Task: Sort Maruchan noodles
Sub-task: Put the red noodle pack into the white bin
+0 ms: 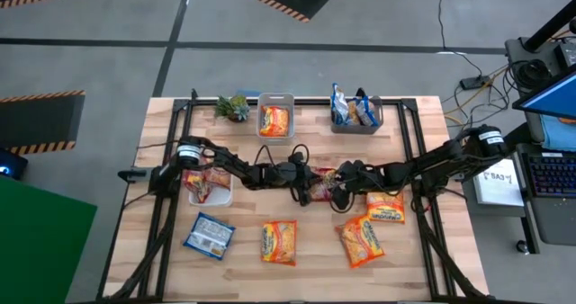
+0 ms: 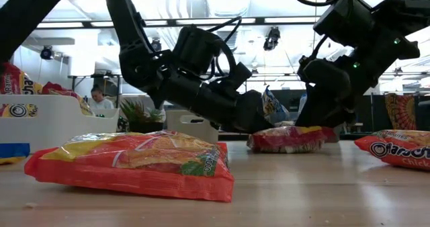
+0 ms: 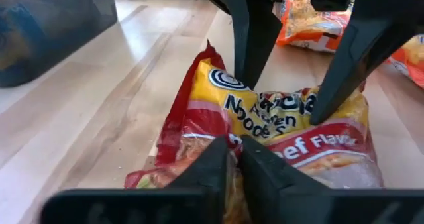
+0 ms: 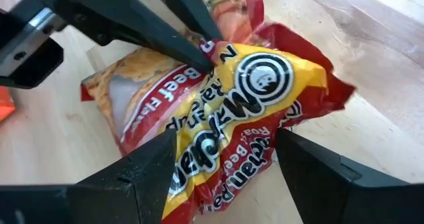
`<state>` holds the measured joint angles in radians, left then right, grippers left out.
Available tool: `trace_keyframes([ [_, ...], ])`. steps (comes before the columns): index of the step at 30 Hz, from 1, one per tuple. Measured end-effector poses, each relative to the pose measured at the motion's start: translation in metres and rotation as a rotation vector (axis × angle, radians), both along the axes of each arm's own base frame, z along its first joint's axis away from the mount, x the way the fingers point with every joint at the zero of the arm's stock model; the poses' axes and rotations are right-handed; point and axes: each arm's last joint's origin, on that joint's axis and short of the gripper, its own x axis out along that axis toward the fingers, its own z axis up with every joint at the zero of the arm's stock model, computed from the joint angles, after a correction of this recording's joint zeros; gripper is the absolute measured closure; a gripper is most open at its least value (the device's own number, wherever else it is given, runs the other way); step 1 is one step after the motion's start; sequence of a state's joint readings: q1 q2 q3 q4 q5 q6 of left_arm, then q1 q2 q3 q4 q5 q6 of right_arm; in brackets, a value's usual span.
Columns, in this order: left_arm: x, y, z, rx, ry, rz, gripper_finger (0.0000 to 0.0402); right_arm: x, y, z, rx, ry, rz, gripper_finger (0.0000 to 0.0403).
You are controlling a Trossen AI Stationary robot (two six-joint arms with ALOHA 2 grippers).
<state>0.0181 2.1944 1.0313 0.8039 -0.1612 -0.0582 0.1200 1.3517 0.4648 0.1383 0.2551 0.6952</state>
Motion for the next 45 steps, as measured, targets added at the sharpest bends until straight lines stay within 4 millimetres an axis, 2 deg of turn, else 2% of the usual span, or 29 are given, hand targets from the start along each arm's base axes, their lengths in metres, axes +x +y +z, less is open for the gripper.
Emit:
trace_keyframes([
  [2, 0.000, 0.000, 0.001, 0.003, 0.002, 0.000, 0.0395, -0.001, 0.000, 0.003, 0.004, -0.012, 0.000, 0.0160],
  [9, -0.003, -0.006, 0.008, 0.064, 0.021, -0.034, 0.0400, -0.006, 0.000, 0.026, 0.017, -0.111, 0.004, 0.0172],
  [15, -0.010, -0.018, 0.027, 0.136, 0.023, -0.090, 0.0401, -0.018, -0.002, 0.050, 0.018, -0.185, 0.013, 0.0177],
  [24, -0.019, -0.030, 0.066, 0.186, 0.030, -0.139, 0.0401, -0.036, -0.002, 0.081, -0.004, -0.313, 0.088, 0.0177],
  [30, -0.034, -0.040, 0.107, 0.222, 0.033, -0.174, 0.0401, -0.048, -0.002, 0.096, -0.027, -0.379, 0.159, 0.0177],
  [35, -0.048, -0.043, 0.133, 0.229, 0.034, -0.187, 0.0401, -0.055, -0.003, 0.106, -0.044, -0.433, 0.170, 0.0177],
  [40, -0.053, -0.043, 0.135, 0.187, 0.069, -0.175, 0.0401, -0.056, -0.003, 0.104, -0.039, -0.415, 0.166, 0.0177],
  [45, -0.045, -0.043, 0.120, 0.145, 0.072, -0.158, 0.0399, -0.055, -0.003, 0.093, 0.032, -0.325, 0.115, 0.0177],
])
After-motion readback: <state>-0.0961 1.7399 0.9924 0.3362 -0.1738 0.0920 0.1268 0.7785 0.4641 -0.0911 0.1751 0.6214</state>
